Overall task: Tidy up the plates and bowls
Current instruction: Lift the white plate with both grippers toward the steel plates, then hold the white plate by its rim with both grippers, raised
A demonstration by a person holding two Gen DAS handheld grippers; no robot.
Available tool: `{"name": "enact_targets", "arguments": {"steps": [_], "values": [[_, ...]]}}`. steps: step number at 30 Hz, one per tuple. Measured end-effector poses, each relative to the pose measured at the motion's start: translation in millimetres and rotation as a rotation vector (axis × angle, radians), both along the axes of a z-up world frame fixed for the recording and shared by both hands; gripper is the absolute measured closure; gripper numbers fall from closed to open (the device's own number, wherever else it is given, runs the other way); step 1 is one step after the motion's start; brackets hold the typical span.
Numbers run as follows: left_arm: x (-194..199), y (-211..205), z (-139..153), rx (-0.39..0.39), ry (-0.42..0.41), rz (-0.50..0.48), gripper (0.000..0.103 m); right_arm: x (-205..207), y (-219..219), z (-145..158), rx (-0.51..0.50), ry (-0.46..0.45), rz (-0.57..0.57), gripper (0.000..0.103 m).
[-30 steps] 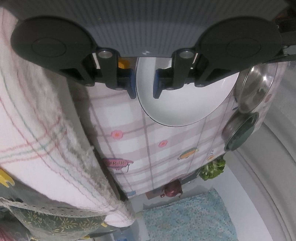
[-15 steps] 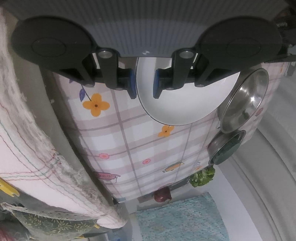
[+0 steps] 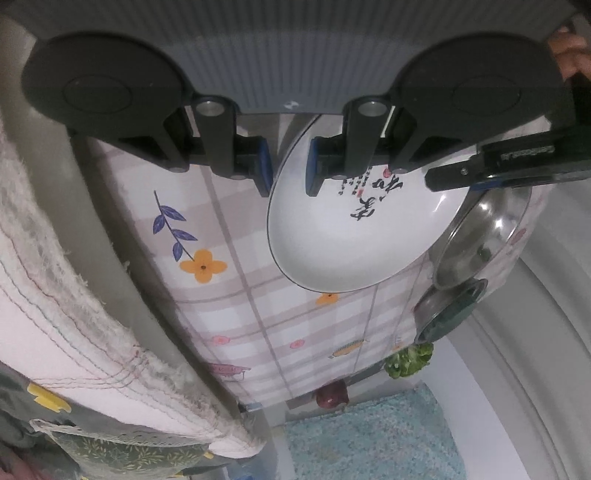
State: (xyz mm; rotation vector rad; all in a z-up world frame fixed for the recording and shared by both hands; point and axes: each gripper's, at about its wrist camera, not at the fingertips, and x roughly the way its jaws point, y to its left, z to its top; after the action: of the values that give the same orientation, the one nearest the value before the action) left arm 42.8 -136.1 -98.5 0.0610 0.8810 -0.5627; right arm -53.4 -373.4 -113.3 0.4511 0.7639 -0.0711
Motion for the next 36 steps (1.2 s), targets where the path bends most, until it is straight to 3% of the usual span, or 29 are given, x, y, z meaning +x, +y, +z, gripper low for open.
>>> {"name": "enact_targets", "arguments": {"steps": [8, 13, 15, 24, 36], "values": [[-14, 6, 1, -0.016, 0.0, -0.034, 0.063, 4, -5, 1, -0.005, 0.009, -0.016, 0.084], [-10, -9, -4, 0.114, -0.064, -0.049, 0.062, -4, -1, 0, 0.001, 0.012, -0.021, 0.084], [-10, -12, -5, 0.125, -0.085, -0.061, 0.061, -7, 1, -1, 0.003, 0.01, -0.024, 0.084], [-17, -21, -4, 0.15, -0.109, -0.072, 0.061, -8, 15, 1, -0.081, 0.004, -0.021, 0.08], [-28, -8, 0, 0.151, -0.075, -0.048, 0.061, 3, 24, 6, -0.155, -0.021, 0.019, 0.08]]}}
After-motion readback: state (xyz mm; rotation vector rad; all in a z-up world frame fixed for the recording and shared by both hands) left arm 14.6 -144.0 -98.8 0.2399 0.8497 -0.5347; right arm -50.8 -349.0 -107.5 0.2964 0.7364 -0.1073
